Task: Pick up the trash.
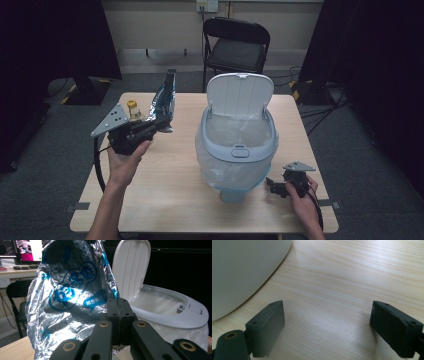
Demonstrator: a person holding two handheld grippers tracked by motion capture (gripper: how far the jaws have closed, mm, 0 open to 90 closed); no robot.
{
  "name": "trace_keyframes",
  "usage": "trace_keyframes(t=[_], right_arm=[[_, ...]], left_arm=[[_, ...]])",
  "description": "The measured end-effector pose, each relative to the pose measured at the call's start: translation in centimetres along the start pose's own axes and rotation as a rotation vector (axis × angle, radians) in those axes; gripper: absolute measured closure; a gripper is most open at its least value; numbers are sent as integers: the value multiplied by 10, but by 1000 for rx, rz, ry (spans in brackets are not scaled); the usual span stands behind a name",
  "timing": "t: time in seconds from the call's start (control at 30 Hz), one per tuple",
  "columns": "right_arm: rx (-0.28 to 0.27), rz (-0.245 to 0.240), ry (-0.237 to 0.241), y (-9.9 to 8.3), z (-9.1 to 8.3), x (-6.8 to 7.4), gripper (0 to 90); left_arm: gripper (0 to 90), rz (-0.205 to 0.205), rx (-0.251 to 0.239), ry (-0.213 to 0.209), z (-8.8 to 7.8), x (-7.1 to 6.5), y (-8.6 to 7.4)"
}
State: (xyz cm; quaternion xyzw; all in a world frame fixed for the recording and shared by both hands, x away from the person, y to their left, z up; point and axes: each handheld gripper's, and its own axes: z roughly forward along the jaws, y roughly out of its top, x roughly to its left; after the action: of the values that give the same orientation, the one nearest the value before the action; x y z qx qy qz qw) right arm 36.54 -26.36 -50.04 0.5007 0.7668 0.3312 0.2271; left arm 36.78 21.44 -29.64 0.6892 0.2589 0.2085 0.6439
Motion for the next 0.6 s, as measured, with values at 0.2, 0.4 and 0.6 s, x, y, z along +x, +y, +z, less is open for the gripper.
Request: trace_keyframes(t=[0.2,0.4,0.6], right_arm=[[0,0,0,0,0,0,114],[0,0,0,0,0,0,115],[0,0,0,0,0,0,115]], left_arm=[[897,33,-40,-30,7,-10,17],[898,60,-88,-79,14,-21,33],[898,62,-103,-118,25,-31,46]])
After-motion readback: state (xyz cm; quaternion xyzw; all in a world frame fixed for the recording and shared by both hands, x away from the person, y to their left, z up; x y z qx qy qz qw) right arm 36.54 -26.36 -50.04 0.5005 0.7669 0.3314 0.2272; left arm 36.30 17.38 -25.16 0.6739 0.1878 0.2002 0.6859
